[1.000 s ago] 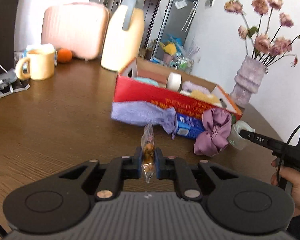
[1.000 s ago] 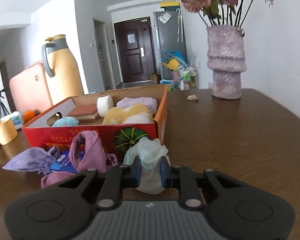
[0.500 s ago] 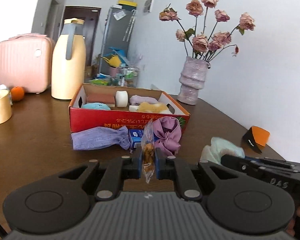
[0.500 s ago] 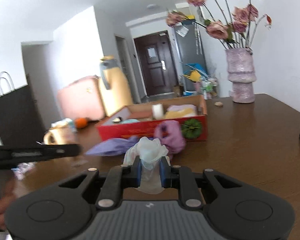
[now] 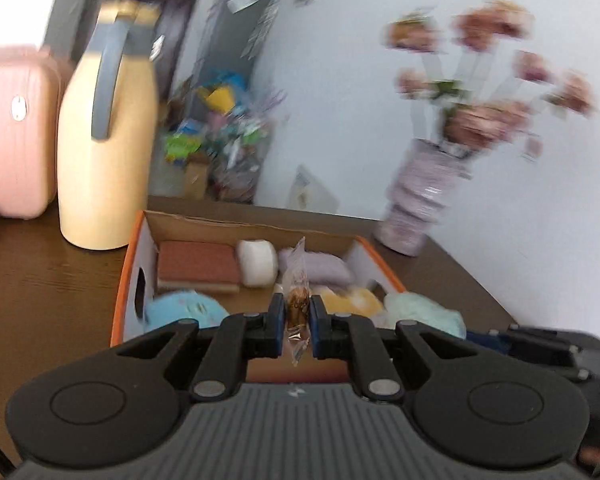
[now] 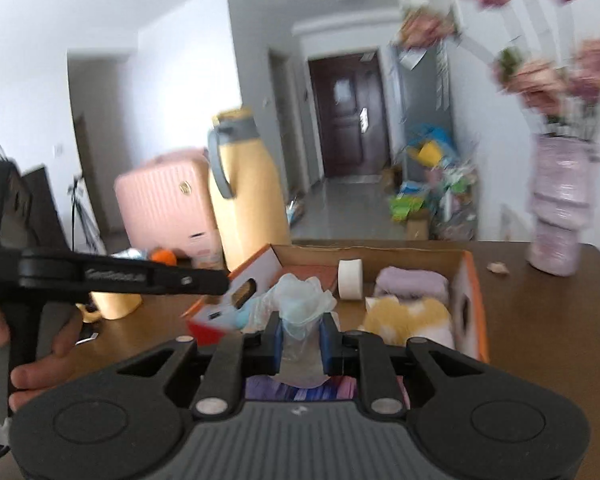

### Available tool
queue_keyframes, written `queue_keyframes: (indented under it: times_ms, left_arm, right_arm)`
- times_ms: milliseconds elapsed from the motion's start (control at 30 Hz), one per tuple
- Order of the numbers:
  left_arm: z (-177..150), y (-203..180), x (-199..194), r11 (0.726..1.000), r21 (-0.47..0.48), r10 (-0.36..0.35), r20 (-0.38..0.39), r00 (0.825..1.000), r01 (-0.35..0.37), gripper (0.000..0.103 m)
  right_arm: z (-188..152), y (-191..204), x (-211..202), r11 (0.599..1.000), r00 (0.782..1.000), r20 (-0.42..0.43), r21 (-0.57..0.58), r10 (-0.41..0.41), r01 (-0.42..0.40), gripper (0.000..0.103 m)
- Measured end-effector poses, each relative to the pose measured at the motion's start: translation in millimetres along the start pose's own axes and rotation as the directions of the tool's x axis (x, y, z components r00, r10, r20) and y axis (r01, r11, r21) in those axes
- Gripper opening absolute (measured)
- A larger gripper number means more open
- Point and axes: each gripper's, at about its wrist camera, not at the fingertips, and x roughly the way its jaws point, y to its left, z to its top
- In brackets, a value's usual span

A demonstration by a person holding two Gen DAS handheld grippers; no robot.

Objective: Organize soft objects
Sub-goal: 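Carry the bag and snack packet into the box and open both grippers, then withdraw both grippers from the box back over the table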

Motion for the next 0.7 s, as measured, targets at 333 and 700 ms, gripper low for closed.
queue_keyframes:
  times_ms: [333,700]
  left_arm:
    - [41.1,53.6,156.3,0.988,-0.095,0.096,-0.228,0.969,-0.120,0.015]
    - [53.8,52.2,119.9,0.991,-0.007,0.134,-0.151,0.979,-0.137,0.041]
  right_arm:
    - [41.5,-34.6,172.8,0.999,0.962,-0.273,-0.032,-0.032,0.025,0.021]
    - [55.5,-22.0,162.6,0.993,0.970,-0.221,-0.081,-0.099,0.083,0.047]
